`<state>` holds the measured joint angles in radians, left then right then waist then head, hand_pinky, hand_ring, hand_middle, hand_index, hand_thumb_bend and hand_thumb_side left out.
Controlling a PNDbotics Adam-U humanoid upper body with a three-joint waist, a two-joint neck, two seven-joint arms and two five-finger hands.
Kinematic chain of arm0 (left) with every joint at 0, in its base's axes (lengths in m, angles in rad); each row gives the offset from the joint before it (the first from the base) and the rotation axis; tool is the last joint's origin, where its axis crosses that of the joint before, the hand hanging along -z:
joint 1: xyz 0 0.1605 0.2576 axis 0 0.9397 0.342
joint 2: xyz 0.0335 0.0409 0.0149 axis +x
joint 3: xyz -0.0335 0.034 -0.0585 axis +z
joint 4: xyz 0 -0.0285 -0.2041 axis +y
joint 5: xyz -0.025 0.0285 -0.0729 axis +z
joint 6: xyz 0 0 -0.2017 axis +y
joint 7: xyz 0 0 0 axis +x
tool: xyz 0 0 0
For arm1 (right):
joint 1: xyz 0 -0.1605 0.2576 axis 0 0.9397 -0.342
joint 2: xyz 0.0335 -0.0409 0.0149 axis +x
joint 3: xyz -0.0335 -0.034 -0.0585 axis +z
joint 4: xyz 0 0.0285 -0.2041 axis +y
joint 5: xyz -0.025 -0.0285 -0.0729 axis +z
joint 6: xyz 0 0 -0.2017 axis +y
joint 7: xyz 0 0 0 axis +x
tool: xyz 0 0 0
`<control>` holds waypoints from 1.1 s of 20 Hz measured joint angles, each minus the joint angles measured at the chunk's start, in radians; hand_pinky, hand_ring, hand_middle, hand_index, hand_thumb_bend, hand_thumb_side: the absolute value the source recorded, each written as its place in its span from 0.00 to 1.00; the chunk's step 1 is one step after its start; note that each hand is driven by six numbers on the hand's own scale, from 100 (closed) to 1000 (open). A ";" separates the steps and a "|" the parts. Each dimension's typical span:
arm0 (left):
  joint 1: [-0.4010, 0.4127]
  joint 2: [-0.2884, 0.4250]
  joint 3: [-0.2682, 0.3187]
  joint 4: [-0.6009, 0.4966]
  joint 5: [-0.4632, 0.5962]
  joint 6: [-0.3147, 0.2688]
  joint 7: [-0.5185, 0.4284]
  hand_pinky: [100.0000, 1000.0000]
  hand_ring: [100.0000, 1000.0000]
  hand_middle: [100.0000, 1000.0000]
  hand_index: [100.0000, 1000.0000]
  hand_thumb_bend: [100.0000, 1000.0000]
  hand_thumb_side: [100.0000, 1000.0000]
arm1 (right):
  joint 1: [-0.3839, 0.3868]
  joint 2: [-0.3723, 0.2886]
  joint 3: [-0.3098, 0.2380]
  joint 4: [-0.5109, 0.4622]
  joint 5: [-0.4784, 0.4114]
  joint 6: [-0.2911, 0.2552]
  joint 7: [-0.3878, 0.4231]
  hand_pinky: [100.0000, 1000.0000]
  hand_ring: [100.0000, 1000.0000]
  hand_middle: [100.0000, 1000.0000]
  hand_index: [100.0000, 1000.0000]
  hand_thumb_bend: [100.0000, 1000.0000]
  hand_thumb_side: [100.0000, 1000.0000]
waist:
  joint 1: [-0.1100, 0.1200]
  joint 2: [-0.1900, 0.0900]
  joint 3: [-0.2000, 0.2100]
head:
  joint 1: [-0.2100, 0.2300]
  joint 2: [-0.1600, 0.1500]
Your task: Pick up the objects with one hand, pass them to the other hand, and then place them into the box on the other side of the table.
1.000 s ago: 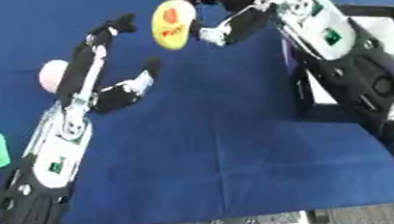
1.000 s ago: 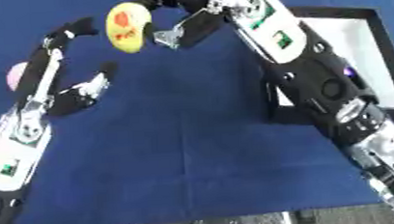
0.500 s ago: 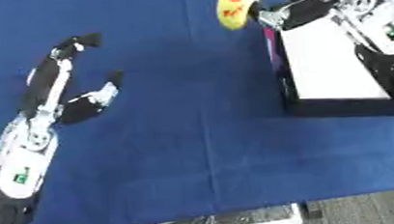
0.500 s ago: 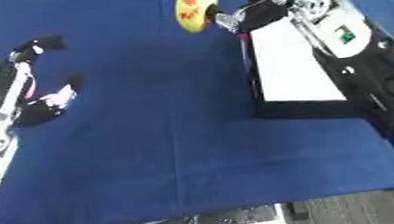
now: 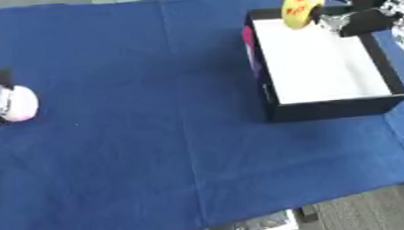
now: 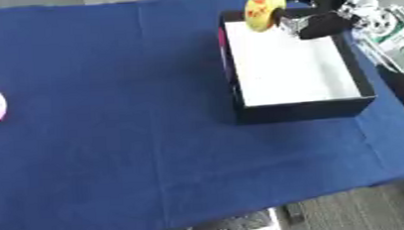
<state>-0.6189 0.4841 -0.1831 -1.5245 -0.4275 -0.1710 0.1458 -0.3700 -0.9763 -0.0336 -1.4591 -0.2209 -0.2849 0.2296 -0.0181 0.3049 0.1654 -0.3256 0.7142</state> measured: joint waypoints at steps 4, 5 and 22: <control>0.021 0.068 0.042 -0.040 0.089 0.070 -0.044 0.88 0.80 0.69 0.82 0.00 0.59 | 0.029 -0.011 -0.025 0.070 0.072 -0.035 -0.053 0.87 1.00 0.70 0.71 0.00 0.07 | 0.007 0.002 0.005 | -0.005 -0.005; 0.021 0.082 0.050 -0.045 0.100 0.086 -0.060 0.89 0.81 0.69 0.83 0.00 0.61 | 0.030 -0.012 -0.027 0.088 0.092 -0.045 -0.060 0.87 1.00 0.71 0.72 0.02 0.07 | 0.009 0.002 0.007 | -0.006 -0.005; -0.020 0.281 0.098 0.000 0.136 0.217 -0.311 0.88 0.82 0.71 0.85 0.01 0.58 | 0.034 -0.001 -0.072 0.111 0.091 -0.095 -0.017 1.00 1.00 1.00 1.00 0.00 0.00 | 0.018 0.005 0.018 | 0.093 -0.005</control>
<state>-0.6386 0.7653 -0.0854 -1.5249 -0.2915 0.0462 -0.1656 -0.3363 -0.9778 -0.1058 -1.3485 -0.1296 -0.3798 0.2127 0.0002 0.3096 0.1837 -0.2326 0.7090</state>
